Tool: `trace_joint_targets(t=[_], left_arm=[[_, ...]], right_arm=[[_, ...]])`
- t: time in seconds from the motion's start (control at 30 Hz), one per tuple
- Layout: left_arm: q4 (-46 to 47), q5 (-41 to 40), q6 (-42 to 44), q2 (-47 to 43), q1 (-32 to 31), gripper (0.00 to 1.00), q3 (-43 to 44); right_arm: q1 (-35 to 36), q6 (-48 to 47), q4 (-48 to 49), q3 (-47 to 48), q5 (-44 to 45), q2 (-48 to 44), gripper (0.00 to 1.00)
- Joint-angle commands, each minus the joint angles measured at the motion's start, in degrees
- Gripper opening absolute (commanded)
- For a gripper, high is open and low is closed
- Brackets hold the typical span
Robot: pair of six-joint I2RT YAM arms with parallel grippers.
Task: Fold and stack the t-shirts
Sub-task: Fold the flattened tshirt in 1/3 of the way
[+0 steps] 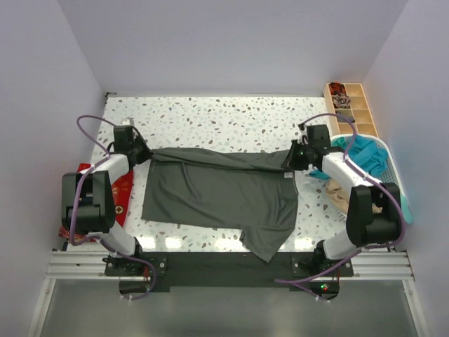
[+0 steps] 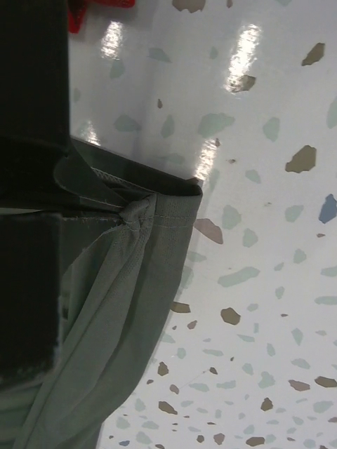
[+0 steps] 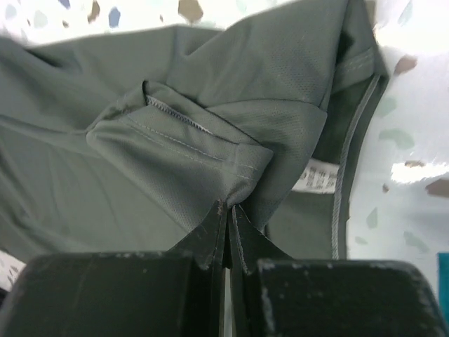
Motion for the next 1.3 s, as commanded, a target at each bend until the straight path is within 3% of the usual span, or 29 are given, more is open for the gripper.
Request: trace_joint_targets(t=[0.0, 0.33, 0.7, 0.9, 1.0, 1.07, 1.13, 1.27], left_arm=[[-3.1, 0.8, -0.9, -3.1, 0.4, 0.00, -2.1], [-10.5, -4.5, 0.0, -3.8, 0.4, 0.00, -3.1], [-11.7, -9.2, 0.8, -0.7, 0.4, 0.02, -0.1], [-11.6, -7.8, 1.0, 0.8, 0.4, 0.38, 1.2], [-13.6, -11.5, 0.6, -0.7, 0.4, 0.61, 0.4], [-14.8, -14.5, 0.2, -3.3, 0.4, 0.70, -0.1], [-14.1, -15.0, 0.2, -7.3, 0.4, 0.72, -0.6], [-10.6, -9.2, 0.2, -12.7, 0.3, 0.78, -0.7]], right_arm=[[2.1, 0.4, -2.7, -2.5, -0.2, -3.5, 0.00], [5.8, 2.6, -7.0, -7.7, 5.5, -5.6, 0.00], [6.3, 4.8, -7.5, -8.0, 22.3, -6.8, 0.00], [6.3, 4.4, -7.6, -6.2, 21.5, -3.9, 0.00], [6.3, 4.1, -8.2, -7.7, 19.5, -5.0, 0.40], [6.3, 4.0, -9.3, -8.2, 19.2, -7.5, 0.42], [6.4, 4.1, -10.0, -8.1, 20.1, -11.0, 0.46], [6.3, 3.0, -9.0, -5.9, 20.3, -14.8, 0.54]])
